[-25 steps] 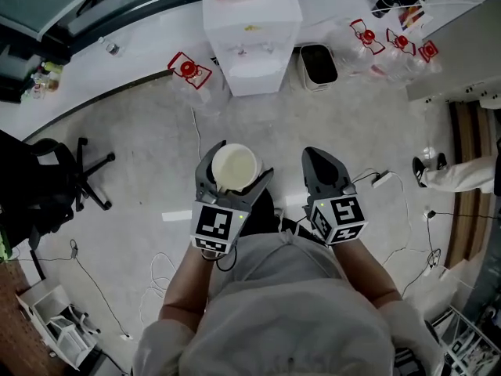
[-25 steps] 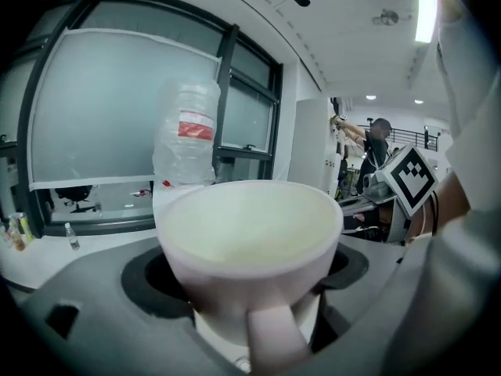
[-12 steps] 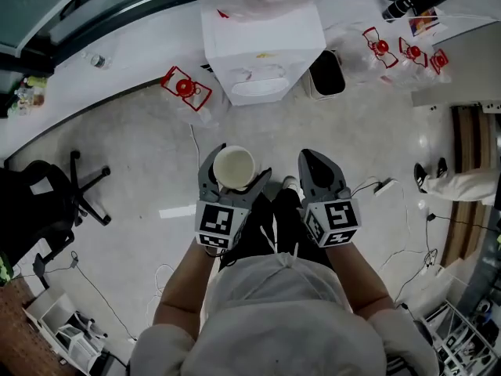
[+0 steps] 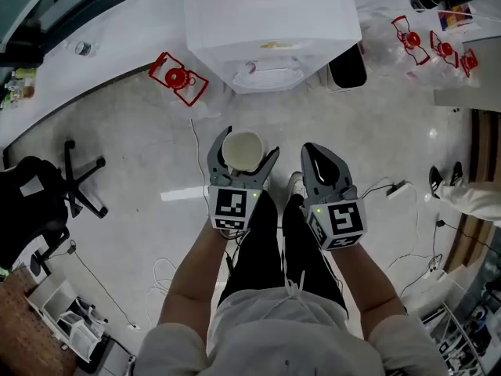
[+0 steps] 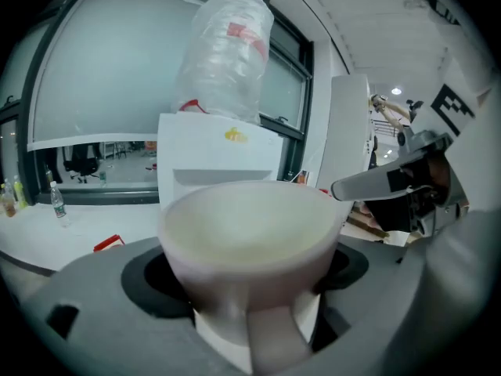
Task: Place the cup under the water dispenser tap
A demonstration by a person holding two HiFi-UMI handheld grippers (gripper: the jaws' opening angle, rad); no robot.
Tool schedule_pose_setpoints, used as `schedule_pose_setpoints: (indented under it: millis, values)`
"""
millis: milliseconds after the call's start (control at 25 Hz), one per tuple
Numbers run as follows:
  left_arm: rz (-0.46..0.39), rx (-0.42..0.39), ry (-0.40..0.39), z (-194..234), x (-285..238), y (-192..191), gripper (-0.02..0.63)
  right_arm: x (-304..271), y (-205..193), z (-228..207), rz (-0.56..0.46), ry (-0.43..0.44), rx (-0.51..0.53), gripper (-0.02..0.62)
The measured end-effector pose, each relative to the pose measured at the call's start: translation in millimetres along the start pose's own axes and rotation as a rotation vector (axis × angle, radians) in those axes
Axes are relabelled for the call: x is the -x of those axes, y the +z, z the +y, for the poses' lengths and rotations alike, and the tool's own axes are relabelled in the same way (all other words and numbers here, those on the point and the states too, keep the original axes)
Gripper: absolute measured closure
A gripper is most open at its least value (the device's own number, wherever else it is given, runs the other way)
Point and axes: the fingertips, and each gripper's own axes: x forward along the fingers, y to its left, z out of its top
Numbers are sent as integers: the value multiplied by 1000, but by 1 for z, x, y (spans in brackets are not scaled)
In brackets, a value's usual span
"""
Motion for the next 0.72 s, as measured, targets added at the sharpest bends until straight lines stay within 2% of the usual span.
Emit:
schedule_pose_setpoints:
  millis: [160,520,720]
  values:
    - [-7,1,43,18,-44,-26,143,-21,-23,-21,-40,-30,-32,566]
    - [-48,-73,94,51,-140,-72,143,-72,-49,-48,-107,-24,37,566]
    - [-47,-42,142,77,-177,-93,143,-90,-66,-65,-117,-19,64,566]
